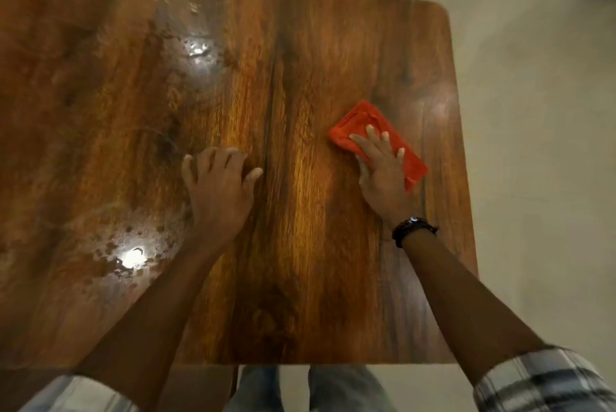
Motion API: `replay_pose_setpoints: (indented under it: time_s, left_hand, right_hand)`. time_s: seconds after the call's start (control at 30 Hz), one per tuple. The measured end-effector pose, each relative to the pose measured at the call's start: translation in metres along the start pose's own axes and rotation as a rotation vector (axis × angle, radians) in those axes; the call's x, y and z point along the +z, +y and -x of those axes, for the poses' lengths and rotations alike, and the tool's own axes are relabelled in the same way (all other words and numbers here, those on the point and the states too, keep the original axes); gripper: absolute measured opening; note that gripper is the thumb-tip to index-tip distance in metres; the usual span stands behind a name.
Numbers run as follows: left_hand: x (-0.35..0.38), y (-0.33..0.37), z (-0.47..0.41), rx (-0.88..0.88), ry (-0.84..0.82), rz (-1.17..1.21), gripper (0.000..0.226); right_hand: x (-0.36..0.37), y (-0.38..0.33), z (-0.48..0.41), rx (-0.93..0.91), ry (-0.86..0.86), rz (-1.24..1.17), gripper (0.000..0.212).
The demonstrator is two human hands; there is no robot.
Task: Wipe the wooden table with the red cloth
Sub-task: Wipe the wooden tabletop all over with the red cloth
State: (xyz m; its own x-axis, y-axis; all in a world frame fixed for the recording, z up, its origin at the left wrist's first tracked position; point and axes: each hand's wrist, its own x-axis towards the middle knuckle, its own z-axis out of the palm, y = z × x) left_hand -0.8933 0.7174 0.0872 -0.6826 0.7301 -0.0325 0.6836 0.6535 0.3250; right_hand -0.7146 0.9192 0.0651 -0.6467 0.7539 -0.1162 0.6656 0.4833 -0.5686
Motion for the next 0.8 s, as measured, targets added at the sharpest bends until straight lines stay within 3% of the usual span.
replay_pose_setpoints:
  time_s: [0.17,0.3,0.4,0.53,0.67,0.8]
  left_hand:
    - [0.004,-0.010,0.076,-0.047,0.076,0.019,0.031]
    - [0.003,-0.014,0.115,-0.077,0.058,0.110,0.028]
    - [0.003,-0.016,0.135,-0.114,0.054,0.198,0.030]
    - [0.002,-0.027,0.155,-0.157,0.036,0.246,0.034]
    - [-0.003,-0.044,0.172,-0.167,0.085,0.244,0.041]
    - [-0.007,-0.069,0.191,-0.217,0.127,0.219,0.033]
  right_hand:
    - [0.046,-0.047,0.082,-0.297,-0.179,0.038,0.054]
    - [0.042,-0.016,0.152,-0.420,-0.254,0.162,0.056]
    - [0.014,0.022,0.174,-0.341,-0.241,0.179,0.060]
    - [-0.019,0.041,0.144,-0.192,-0.213,0.202,0.046]
    - [-0.011,-0.004,0.079,-0.006,-0.119,0.006,0.040]
    - [0.044,-0.082,0.044,-0.134,-0.199,-0.042,0.038]
